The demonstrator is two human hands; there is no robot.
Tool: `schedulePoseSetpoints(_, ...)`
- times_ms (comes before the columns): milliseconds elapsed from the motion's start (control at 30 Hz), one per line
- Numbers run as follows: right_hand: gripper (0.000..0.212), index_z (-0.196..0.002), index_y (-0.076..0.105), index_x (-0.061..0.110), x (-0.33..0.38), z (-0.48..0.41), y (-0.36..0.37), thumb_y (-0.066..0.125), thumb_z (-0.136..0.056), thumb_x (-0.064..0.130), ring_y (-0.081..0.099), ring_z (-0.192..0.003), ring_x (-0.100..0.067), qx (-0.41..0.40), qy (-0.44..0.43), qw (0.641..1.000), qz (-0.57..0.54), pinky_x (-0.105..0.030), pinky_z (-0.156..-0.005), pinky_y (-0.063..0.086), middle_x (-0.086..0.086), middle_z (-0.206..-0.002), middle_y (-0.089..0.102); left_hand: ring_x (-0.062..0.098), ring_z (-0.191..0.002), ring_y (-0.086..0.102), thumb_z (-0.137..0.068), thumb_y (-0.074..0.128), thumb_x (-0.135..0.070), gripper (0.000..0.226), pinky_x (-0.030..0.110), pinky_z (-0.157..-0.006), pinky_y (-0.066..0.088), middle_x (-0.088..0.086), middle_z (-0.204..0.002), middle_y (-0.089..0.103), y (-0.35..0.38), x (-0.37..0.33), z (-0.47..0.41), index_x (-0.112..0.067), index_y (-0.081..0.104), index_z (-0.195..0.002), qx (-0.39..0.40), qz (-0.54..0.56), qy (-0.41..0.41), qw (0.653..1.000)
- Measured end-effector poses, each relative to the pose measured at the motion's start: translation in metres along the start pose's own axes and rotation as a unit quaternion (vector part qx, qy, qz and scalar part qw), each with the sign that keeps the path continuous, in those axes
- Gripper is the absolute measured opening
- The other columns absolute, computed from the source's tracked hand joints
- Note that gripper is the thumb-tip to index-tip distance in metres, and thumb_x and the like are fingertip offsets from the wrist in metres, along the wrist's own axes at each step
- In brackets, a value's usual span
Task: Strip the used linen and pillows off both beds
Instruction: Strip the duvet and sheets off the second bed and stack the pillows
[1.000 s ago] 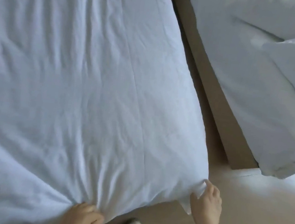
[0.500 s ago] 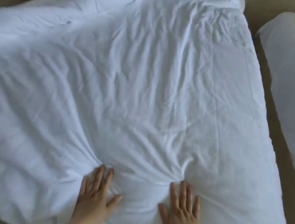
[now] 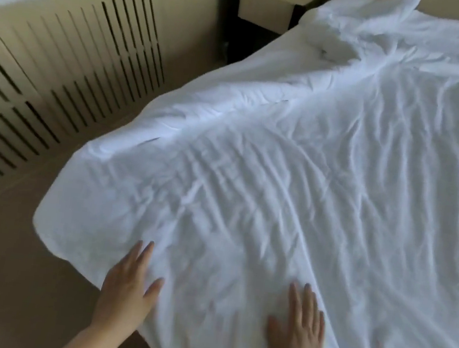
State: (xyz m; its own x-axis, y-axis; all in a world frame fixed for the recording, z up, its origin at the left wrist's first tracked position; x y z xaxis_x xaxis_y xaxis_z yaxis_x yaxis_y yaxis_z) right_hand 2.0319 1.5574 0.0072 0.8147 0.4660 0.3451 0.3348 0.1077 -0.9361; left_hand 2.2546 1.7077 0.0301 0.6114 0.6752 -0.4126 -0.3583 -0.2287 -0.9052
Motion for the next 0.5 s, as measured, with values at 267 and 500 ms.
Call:
schedulePoseSetpoints(267, 0.067, -0.125, 0.042, 0.017, 0.203, -0.074, 0.080, 0.035, -0.068, 0.051, 0.040, -0.114, -0.020, 0.161, -0.128, 0.978, 0.017, -0.028, -0.107, 0.007, -0.011, -0.118, 0.065, 0.011, -0.128, 0.037, -0.057, 0.020, -0.067, 0.095, 0.020, -0.095, 0.033, -0.006, -0.130, 0.057, -0.007, 0.108, -0.069, -0.020, 0.030, -0.139, 0.141, -0.076, 0.010, 0.987)
schedulePoseSetpoints(500, 0.081, -0.144, -0.021, 0.016, 0.346, -0.177, 0.115, 0.011, -0.083, 0.058, -0.011, -0.145, -0.020, 0.303, -0.043, 0.951, -0.050, -0.035, -0.116, -0.008, -0.005, -0.155, -0.018, -0.016, -0.116, 0.044, -0.059, 0.021, -0.062, 0.075, 0.005, -0.092, 0.037, -0.025, -0.135, 0.043, -0.065, 0.144, -0.123, -0.056, 0.012, -0.133, 0.193, 0.040, 0.103, 0.975)
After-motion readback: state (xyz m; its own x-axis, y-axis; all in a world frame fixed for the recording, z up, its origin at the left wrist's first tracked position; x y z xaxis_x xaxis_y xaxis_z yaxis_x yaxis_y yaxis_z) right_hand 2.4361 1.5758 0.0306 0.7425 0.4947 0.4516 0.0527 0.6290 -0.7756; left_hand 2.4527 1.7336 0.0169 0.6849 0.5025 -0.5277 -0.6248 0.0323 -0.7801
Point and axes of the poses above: each hand's wrist, its own z-axis away from the middle knuckle, its own y-axis out of the palm, x = y × z, the point moved 1 cm from there along -z, towards the middle knuckle
